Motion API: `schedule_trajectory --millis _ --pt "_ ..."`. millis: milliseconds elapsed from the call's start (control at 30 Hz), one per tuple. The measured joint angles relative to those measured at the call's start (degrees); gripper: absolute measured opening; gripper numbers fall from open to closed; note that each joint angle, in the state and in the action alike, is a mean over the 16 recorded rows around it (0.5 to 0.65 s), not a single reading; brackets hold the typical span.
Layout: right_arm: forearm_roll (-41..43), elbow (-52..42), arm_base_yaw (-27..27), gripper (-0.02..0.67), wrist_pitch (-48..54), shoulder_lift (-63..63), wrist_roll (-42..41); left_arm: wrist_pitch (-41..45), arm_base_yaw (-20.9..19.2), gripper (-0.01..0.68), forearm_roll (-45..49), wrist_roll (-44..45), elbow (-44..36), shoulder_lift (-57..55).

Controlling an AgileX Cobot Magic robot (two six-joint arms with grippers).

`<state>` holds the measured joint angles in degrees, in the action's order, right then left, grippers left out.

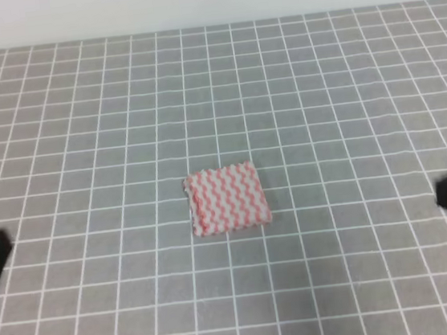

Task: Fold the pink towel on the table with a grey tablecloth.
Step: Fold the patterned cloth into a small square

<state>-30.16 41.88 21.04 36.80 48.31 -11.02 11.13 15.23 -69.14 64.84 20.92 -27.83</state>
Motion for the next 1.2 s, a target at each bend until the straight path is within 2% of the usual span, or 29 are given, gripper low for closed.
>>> schedule_trajectory --millis 233,467,867,1200 --pt "0.0 -9.8 0.0 -0.015 -3.2 -12.1 -0.6 -1.6 0.0 -0.004 1.2 0.3 -7.1 17.7" --pt "-0.9 -17.8 0.0 -0.015 -10.1 -23.4 -4.1 -2.0 0.0 -0.004 2.3 0.3 -13.4 27.0" --pt "-1.9 -28.3 0.0 -0.015 -24.4 -33.1 -9.0 -2.8 0.0 -0.004 2.5 0.4 -20.4 28.9" --pt "-0.6 -33.3 0.0 -0.015 -27.8 -32.9 -9.0 -2.7 0.0 -0.004 2.5 0.5 -21.2 28.9"
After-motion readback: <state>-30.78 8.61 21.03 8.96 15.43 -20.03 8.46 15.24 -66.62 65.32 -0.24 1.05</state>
